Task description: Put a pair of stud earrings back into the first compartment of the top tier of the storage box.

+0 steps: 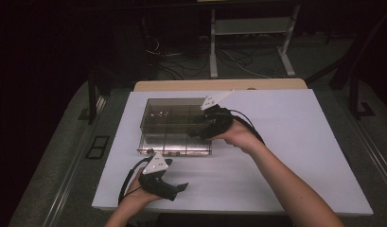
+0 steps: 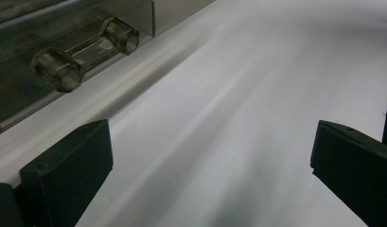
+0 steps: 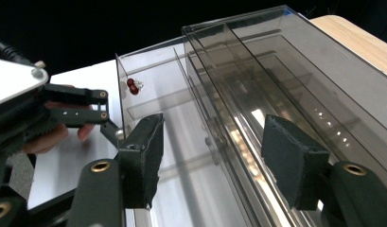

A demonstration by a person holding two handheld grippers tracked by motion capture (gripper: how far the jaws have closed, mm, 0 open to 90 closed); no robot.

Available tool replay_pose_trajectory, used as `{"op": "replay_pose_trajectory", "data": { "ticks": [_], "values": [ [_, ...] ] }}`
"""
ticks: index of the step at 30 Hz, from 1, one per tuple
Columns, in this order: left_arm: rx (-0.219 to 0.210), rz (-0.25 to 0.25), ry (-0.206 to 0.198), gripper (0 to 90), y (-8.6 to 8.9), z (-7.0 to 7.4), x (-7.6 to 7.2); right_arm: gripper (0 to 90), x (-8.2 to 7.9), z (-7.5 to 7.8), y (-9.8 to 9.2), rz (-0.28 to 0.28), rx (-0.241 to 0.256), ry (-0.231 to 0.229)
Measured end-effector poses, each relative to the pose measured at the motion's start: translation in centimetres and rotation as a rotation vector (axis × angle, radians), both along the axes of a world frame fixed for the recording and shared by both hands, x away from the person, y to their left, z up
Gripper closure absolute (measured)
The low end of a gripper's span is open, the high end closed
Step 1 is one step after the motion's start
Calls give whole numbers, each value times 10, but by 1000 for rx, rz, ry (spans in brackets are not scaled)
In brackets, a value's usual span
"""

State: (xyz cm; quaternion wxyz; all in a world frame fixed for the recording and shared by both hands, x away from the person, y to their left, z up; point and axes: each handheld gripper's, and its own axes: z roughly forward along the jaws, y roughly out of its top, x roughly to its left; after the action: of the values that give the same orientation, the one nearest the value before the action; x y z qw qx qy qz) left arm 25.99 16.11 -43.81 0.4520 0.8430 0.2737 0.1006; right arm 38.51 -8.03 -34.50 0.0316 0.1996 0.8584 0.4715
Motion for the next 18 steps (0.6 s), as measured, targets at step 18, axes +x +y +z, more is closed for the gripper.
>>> {"op": "replay_pose_trajectory", "data": {
  "ticks": [18],
  "values": [
    [0, 1, 2, 0, 0, 0, 0, 338, -17, -12, -77, -126, -1, -12]
  ]
}}
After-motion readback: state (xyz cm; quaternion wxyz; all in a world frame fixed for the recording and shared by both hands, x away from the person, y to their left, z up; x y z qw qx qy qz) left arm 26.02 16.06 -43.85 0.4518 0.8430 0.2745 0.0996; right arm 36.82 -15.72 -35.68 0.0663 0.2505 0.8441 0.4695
